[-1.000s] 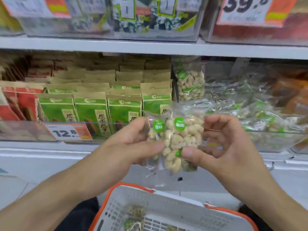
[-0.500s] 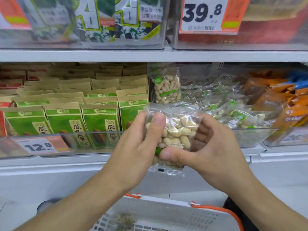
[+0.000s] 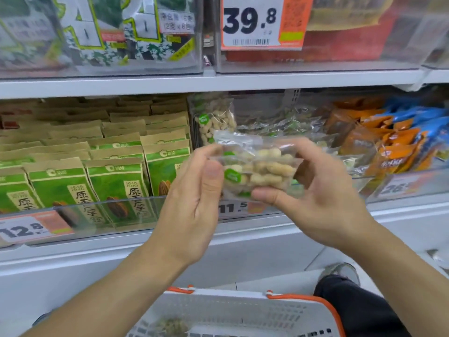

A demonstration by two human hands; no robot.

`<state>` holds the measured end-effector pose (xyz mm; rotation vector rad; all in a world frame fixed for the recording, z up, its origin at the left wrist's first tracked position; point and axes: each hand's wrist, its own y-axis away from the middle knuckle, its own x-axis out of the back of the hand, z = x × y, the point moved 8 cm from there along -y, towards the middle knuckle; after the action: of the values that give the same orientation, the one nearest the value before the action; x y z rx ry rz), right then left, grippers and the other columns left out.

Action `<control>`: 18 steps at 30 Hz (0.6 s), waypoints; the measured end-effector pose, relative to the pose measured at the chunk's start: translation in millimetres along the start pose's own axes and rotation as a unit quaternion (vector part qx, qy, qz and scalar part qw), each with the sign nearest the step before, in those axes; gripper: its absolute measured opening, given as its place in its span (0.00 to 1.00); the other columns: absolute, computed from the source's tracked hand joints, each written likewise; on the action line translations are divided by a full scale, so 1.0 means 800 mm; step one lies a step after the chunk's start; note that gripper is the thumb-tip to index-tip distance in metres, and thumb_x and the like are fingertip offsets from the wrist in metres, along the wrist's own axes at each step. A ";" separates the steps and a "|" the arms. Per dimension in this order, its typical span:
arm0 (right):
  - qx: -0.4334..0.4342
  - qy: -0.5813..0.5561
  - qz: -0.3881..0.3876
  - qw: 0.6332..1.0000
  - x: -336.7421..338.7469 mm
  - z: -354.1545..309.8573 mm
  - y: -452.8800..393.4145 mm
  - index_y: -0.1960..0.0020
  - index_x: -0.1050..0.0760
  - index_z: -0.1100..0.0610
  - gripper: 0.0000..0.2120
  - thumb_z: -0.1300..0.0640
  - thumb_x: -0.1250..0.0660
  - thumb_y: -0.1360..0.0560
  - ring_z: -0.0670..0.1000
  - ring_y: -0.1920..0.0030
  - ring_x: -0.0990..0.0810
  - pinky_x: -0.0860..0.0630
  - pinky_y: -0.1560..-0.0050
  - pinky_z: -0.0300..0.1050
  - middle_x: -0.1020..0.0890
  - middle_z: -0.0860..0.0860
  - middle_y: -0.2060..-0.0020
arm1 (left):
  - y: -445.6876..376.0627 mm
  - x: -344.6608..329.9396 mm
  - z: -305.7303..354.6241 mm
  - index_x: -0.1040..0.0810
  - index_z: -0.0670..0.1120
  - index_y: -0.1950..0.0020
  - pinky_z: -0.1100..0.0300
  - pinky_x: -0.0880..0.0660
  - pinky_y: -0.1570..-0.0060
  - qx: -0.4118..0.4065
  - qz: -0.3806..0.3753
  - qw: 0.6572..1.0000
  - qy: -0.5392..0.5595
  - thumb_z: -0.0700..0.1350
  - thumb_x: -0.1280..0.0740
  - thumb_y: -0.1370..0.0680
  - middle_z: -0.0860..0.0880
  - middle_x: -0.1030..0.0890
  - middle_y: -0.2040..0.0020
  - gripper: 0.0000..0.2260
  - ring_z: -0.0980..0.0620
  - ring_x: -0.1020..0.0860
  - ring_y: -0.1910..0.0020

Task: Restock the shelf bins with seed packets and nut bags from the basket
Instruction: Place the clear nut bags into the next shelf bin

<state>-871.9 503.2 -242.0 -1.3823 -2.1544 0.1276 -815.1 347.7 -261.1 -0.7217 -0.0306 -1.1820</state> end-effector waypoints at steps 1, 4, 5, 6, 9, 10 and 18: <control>0.029 0.043 0.038 0.998 0.014 -0.002 -0.003 0.45 0.26 0.46 0.22 0.50 0.21 0.36 0.45 0.51 0.16 0.20 0.50 0.39 0.16 0.42 0.54 | -0.002 0.004 -0.003 0.28 0.50 0.37 0.55 0.29 0.38 0.001 0.008 1.000 -0.029 0.62 0.51 0.18 0.55 0.23 0.40 0.22 0.55 0.26 0.36; 0.044 0.074 0.132 0.988 0.055 0.015 -0.015 0.44 0.28 0.43 0.24 0.53 0.20 0.33 0.45 0.49 0.17 0.22 0.47 0.42 0.18 0.42 0.52 | -0.006 0.010 -0.023 0.30 0.52 0.36 0.63 0.32 0.38 0.019 0.006 0.989 -0.144 0.57 0.41 0.21 0.57 0.28 0.41 0.16 0.59 0.30 0.38; 0.031 0.082 0.154 0.984 0.066 0.028 -0.022 0.43 0.28 0.45 0.24 0.55 0.20 0.32 0.46 0.49 0.17 0.21 0.46 0.44 0.17 0.44 0.51 | -0.005 0.009 -0.029 0.29 0.51 0.36 0.69 0.36 0.38 0.013 -0.011 0.983 -0.185 0.56 0.38 0.22 0.56 0.29 0.42 0.16 0.59 0.32 0.38; 0.016 0.084 0.168 0.982 0.075 0.044 -0.030 0.43 0.26 0.47 0.22 0.56 0.20 0.32 0.47 0.49 0.17 0.20 0.45 0.47 0.17 0.45 0.51 | -0.005 0.005 -0.034 0.29 0.50 0.37 0.75 0.41 0.39 0.005 -0.025 0.976 -0.215 0.55 0.36 0.23 0.56 0.30 0.42 0.17 0.58 0.33 0.38; -0.045 0.028 0.192 0.980 0.087 0.101 -0.063 0.41 0.26 0.53 0.23 0.55 0.21 0.31 0.48 0.48 0.16 0.19 0.43 0.54 0.16 0.49 0.48 | -0.001 -0.005 -0.046 0.29 0.49 0.36 0.77 0.44 0.41 -0.007 -0.046 0.967 -0.250 0.54 0.32 0.26 0.56 0.32 0.41 0.21 0.56 0.34 0.38; -0.065 -0.002 0.201 0.977 0.088 0.116 -0.075 0.38 0.27 0.55 0.25 0.53 0.20 0.31 0.48 0.47 0.16 0.19 0.43 0.54 0.16 0.50 0.47 | 0.000 -0.006 -0.047 0.29 0.49 0.36 0.74 0.43 0.42 -0.011 -0.041 0.966 -0.254 0.55 0.32 0.28 0.55 0.32 0.40 0.22 0.56 0.35 0.38; -0.155 -0.121 0.219 0.956 0.073 0.193 -0.196 0.39 0.25 0.59 0.26 0.55 0.21 0.33 0.55 0.48 0.15 0.19 0.43 0.55 0.15 0.53 0.48 | 0.007 -0.017 -0.053 0.28 0.48 0.39 0.71 0.44 0.41 -0.031 -0.004 0.966 -0.256 0.52 0.31 0.28 0.53 0.33 0.40 0.20 0.55 0.35 0.38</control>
<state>-1095.0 514.7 -288.5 -2.1134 -2.0844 0.1359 -830.4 338.0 -302.1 -1.0675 -0.4306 -0.9804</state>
